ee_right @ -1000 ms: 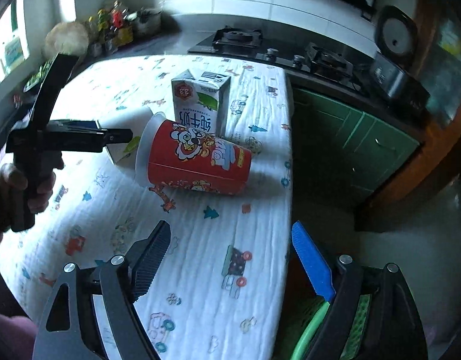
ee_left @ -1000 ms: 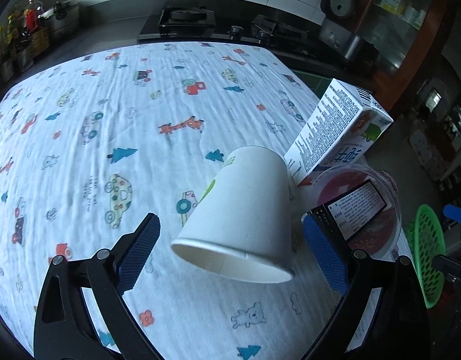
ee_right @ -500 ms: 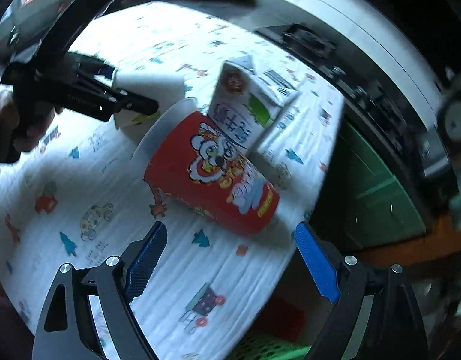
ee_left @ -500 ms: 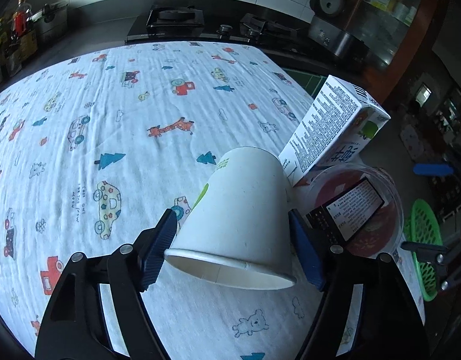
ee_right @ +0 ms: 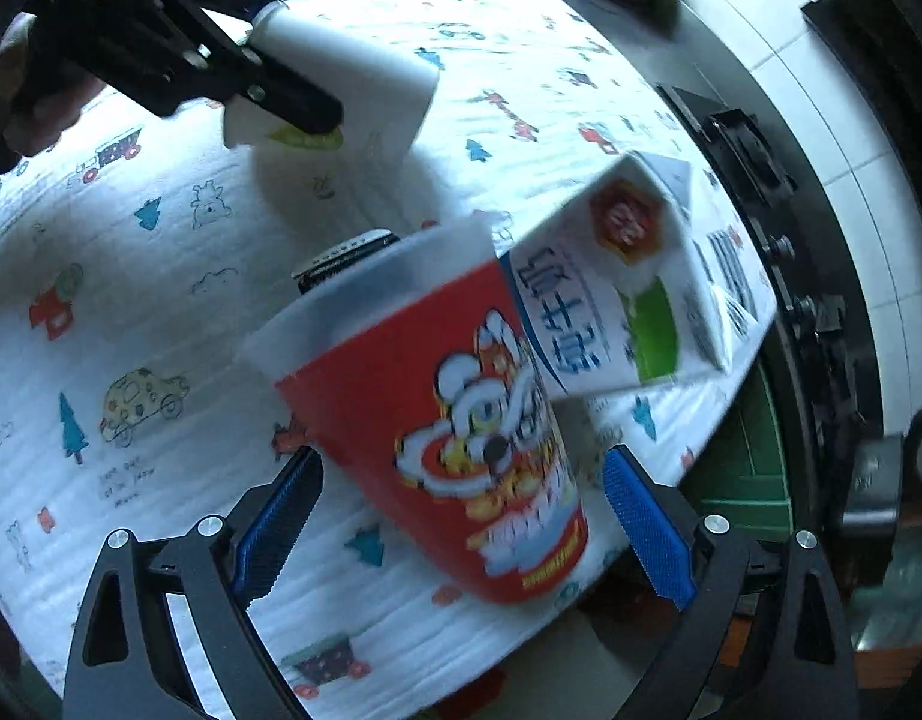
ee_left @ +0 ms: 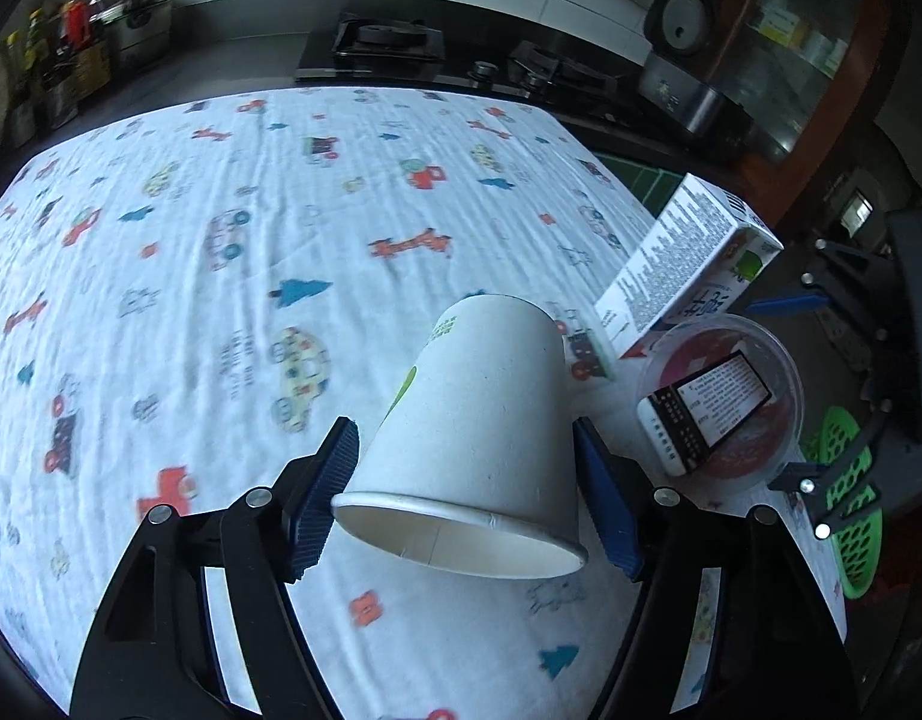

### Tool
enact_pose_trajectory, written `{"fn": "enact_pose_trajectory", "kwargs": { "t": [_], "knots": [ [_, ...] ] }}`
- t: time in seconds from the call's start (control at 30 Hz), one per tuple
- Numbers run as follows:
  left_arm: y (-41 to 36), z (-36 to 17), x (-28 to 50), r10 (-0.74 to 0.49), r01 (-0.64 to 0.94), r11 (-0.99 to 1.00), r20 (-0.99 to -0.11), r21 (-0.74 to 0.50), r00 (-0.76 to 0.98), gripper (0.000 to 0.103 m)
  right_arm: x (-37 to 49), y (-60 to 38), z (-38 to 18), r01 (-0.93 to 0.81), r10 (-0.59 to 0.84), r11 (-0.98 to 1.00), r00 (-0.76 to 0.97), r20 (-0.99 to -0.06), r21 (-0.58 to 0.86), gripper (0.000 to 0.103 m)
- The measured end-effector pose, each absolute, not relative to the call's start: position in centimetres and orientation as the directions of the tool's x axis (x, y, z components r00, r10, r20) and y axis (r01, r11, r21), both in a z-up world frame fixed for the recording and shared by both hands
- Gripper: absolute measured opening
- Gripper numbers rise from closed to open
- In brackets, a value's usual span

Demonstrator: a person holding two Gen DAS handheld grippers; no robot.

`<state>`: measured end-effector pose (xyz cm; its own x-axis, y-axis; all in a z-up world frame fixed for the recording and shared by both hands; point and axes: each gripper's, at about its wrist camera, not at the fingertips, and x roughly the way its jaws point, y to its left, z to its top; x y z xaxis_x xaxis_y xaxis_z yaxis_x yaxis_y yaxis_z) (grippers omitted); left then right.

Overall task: Collect trash
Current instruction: 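Lift the red printed cup with the right gripper while the left gripper holds the white paper cup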

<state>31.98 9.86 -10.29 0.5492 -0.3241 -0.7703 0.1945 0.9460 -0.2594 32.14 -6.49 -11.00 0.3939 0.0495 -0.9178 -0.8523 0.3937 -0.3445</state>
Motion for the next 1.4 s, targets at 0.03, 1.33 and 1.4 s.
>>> {"fn": "enact_pose_trajectory", "kwargs": {
  "t": [0.03, 1.33, 1.4],
  "knots": [
    [10.3, -10.2, 31.8, -0.320, 0.187, 0.947, -0.770, -0.260, 0.552, 0.071, 32.4, -6.3, -11.2, -0.857, 0.053, 0.390, 0.386, -0.921, -0.337, 0.091],
    [16.9, -7.8, 21.7, -0.209, 0.013, 0.964, -0.731, -0.265, 0.649, 0.071, 22.8, 1.8, -9.1, -0.795, -0.121, -0.210, 0.599, -0.792, -0.569, 0.069],
    [17.2, -7.8, 21.2, -0.208, 0.002, 0.962, -0.728, -0.273, 0.653, 0.071, 22.2, 2.0, -9.0, -0.755, -0.120, -0.272, 0.642, -0.757, -0.597, 0.069]
  ]
}}
